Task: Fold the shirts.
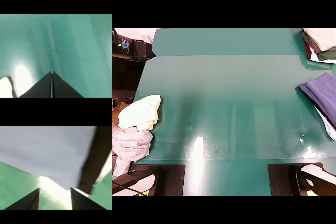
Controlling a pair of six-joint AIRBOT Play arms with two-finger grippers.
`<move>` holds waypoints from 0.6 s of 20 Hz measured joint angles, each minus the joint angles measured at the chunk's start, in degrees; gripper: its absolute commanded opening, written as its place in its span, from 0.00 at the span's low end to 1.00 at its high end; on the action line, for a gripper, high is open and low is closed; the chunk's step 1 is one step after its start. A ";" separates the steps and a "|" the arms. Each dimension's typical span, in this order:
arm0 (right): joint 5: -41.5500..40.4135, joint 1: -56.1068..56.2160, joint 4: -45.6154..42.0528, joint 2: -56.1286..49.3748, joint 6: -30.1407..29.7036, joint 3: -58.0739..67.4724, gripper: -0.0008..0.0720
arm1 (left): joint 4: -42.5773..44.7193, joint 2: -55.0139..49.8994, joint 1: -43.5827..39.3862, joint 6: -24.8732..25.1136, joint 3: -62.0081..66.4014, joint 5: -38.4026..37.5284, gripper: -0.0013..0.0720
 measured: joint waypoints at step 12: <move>-4.13 32.96 21.16 7.78 0.13 -1.97 0.04 | -0.02 0.00 0.00 0.02 0.00 0.00 0.05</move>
